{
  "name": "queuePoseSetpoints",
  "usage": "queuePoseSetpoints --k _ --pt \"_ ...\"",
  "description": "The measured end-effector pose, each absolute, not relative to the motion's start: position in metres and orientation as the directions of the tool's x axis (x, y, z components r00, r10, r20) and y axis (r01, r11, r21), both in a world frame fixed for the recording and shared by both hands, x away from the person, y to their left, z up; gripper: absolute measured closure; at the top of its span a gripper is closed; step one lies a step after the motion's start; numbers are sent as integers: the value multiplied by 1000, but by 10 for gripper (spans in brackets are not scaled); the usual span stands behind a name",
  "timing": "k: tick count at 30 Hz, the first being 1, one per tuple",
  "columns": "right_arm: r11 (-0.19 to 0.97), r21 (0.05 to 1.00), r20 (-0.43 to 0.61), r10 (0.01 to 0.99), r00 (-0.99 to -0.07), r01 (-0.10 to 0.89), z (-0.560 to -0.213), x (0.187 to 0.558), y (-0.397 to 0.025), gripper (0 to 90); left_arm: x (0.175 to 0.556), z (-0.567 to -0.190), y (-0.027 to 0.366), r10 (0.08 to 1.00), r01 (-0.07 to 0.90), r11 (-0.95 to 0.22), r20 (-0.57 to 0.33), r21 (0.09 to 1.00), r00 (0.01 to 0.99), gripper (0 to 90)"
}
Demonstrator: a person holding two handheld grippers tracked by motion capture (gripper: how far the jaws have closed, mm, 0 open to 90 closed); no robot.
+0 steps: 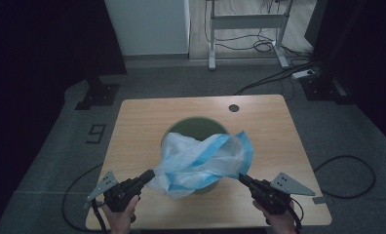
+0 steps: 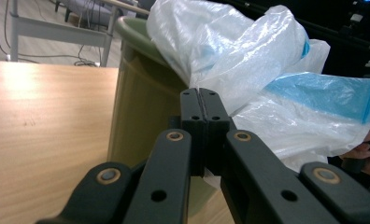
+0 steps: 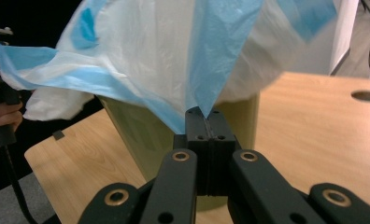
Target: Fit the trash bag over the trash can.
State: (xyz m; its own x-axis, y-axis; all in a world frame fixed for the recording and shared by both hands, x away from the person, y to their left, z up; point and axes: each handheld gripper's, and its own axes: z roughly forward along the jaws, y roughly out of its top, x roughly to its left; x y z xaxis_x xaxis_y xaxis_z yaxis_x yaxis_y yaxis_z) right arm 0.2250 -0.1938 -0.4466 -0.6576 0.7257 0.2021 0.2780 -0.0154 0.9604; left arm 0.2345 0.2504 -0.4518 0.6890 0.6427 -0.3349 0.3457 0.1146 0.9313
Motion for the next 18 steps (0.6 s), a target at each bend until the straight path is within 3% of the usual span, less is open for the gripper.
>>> queuePoseSetpoints --k 11,18 --pt "-9 939 235 748 -621 344 -466 236 -202 892 233 -467 252 643 387 86 -348 918 682 891" --pt "17 947 196 761 -619 322 -460 241 -194 891 221 -438 248 671 293 78 -268 953 692 604"
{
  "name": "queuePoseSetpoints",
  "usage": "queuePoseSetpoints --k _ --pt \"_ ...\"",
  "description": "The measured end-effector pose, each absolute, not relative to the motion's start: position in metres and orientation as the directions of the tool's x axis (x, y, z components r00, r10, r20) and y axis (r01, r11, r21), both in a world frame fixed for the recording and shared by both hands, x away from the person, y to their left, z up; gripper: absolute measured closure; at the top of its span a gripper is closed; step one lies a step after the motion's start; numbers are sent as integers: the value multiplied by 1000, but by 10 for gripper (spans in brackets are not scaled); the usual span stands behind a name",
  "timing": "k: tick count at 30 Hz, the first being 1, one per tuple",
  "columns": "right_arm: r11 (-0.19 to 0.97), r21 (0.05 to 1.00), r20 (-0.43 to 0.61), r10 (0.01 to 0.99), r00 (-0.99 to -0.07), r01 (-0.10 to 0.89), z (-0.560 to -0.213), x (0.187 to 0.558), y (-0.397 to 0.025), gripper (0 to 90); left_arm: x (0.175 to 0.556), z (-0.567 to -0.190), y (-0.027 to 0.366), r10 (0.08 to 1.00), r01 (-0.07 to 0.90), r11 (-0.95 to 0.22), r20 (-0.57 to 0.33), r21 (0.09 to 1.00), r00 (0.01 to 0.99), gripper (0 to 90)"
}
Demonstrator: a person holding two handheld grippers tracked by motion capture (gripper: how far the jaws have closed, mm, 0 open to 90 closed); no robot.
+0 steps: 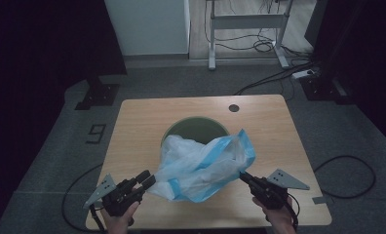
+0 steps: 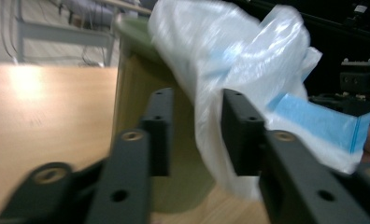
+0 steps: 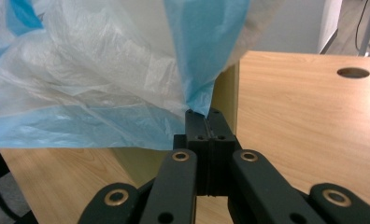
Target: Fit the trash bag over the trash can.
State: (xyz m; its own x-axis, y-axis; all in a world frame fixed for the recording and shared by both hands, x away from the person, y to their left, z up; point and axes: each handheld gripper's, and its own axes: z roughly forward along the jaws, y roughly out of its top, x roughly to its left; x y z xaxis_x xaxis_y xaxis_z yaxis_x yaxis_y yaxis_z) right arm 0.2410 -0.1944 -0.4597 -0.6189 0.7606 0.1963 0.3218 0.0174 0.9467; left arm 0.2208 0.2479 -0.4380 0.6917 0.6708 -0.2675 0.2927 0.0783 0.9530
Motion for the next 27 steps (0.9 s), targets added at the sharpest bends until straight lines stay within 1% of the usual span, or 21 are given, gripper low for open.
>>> queuePoseSetpoints --k 2,6,14,16,17,18,21,23,25,27 --pt "24 950 184 763 -620 312 -458 240 -193 891 217 -427 243 682 258 57 -226 965 695 534" --pt "39 953 164 765 -623 299 -455 238 -190 891 215 -407 227 684 217 -10 -151 976 714 472" --pt "47 958 148 762 -631 282 -449 236 -188 890 235 -389 187 624 245 -153 -98 958 775 382" --pt "46 958 149 761 -631 282 -449 236 -188 891 241 -387 178 618 258 -193 -87 947 782 380" --pt "44 958 151 761 -631 282 -448 236 -189 890 243 -387 174 623 264 -211 -79 941 778 401" --pt "44 959 151 762 -630 282 -448 236 -189 890 245 -387 171 629 272 -227 -72 935 774 453" --pt "43 960 148 763 -630 278 -447 235 -190 890 249 -385 166 645 290 -247 -67 925 761 688" --pt "47 960 143 764 -629 276 -447 234 -190 890 252 -384 167 646 300 -234 -83 925 759 811" --pt "51 961 138 766 -628 273 -448 234 -190 891 254 -381 170 658 300 -204 -97 932 747 881" --pt "53 961 136 765 -629 273 -448 233 -191 890 259 -379 176 663 304 -142 -137 942 736 894"
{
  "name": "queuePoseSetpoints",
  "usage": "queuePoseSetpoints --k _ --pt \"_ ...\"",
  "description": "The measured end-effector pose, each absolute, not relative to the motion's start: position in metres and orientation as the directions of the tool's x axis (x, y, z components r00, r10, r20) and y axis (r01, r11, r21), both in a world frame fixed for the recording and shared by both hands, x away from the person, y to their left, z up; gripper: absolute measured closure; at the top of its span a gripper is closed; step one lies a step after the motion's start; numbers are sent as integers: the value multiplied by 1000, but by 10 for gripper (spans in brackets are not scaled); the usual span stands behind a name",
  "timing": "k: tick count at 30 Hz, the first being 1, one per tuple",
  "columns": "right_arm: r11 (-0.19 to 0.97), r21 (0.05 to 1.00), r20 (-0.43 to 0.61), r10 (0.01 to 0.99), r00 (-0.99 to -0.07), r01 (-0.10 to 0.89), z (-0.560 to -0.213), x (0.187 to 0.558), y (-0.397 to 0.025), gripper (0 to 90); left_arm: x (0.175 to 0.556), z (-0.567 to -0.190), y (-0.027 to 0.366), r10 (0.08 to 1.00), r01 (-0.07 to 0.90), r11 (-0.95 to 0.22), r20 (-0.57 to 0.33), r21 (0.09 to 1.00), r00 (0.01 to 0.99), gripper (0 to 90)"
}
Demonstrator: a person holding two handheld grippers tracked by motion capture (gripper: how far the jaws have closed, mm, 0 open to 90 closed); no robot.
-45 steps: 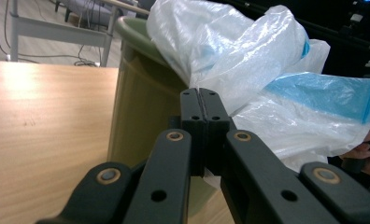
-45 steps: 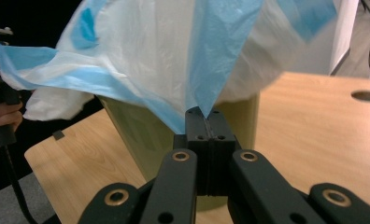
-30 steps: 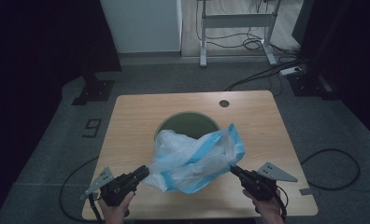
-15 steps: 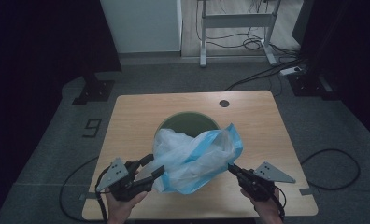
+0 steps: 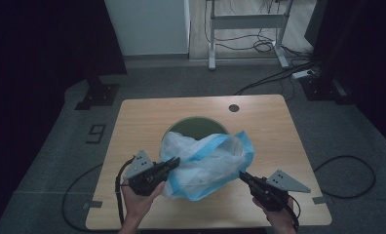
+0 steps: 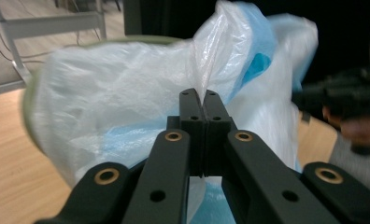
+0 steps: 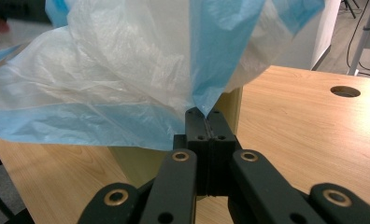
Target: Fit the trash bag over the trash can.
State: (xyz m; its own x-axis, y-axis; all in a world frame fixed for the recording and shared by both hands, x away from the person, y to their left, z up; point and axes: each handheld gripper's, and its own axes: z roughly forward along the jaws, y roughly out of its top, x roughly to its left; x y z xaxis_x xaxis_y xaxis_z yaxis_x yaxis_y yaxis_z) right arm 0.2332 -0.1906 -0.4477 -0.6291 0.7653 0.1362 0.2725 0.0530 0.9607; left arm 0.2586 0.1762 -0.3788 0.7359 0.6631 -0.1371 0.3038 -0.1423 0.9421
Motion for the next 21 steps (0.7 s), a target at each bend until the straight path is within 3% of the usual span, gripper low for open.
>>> queuePoseSetpoints --k 5,18,19,21 --pt "69 958 129 766 -630 279 -451 231 -191 891 269 -372 194 671 307 0 -228 952 705 896" --pt "43 961 142 774 -617 275 -458 228 -204 880 279 -375 209 682 320 94 -295 943 669 896" --pt "43 962 140 773 -619 271 -457 227 -204 856 279 -376 208 683 319 94 -294 943 668 896" --pt "46 968 121 777 -618 247 -454 223 -204 720 278 -377 207 683 317 93 -292 944 670 896"
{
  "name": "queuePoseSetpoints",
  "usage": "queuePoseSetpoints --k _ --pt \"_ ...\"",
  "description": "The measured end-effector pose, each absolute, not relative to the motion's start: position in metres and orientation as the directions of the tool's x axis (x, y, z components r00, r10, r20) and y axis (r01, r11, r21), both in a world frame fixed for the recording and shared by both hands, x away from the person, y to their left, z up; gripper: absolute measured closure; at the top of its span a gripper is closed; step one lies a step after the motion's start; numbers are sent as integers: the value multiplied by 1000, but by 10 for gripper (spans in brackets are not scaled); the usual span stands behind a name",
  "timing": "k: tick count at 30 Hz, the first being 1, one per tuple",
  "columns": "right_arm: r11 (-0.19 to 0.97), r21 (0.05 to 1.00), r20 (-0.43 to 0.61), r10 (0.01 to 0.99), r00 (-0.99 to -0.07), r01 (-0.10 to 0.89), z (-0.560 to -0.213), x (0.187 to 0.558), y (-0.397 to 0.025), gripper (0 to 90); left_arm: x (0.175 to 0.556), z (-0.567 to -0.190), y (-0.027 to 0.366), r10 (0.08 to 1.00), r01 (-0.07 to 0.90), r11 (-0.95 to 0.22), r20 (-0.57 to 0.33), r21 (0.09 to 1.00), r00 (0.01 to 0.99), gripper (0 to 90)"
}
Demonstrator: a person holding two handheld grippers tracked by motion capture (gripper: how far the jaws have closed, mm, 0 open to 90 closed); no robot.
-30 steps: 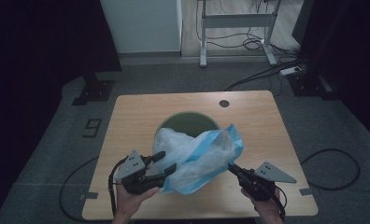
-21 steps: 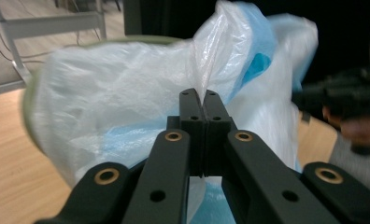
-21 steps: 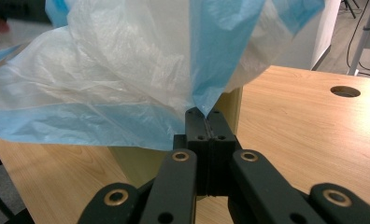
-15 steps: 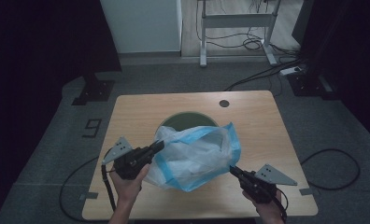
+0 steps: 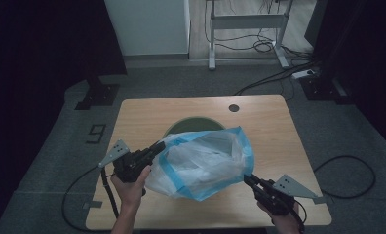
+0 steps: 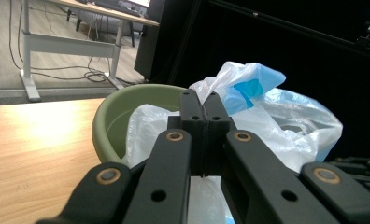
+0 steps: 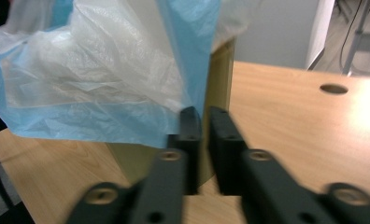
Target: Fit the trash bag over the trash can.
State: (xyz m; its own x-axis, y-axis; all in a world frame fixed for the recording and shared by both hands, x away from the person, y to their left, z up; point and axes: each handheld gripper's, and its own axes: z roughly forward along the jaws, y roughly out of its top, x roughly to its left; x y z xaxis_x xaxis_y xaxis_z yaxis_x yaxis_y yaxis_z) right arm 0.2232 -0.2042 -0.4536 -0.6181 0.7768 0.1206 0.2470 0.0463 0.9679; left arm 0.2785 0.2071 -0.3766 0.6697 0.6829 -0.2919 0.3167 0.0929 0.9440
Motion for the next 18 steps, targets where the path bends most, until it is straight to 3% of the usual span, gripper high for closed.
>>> queuePoseSetpoints --k 5,10,15,18 --pt "23 982 98 790 -606 190 -433 213 -202 458 277 -377 207 682 314 92 -289 945 672 896" --pt "9 987 92 786 -611 160 -404 216 -198 362 275 -377 207 685 309 91 -285 947 670 895" --pt "44 981 81 792 -606 189 -384 238 -182 358 275 -376 207 686 303 90 -280 949 672 895" --pt "59 976 87 775 -625 209 -385 251 -174 539 275 -375 208 687 304 84 -276 949 672 896"
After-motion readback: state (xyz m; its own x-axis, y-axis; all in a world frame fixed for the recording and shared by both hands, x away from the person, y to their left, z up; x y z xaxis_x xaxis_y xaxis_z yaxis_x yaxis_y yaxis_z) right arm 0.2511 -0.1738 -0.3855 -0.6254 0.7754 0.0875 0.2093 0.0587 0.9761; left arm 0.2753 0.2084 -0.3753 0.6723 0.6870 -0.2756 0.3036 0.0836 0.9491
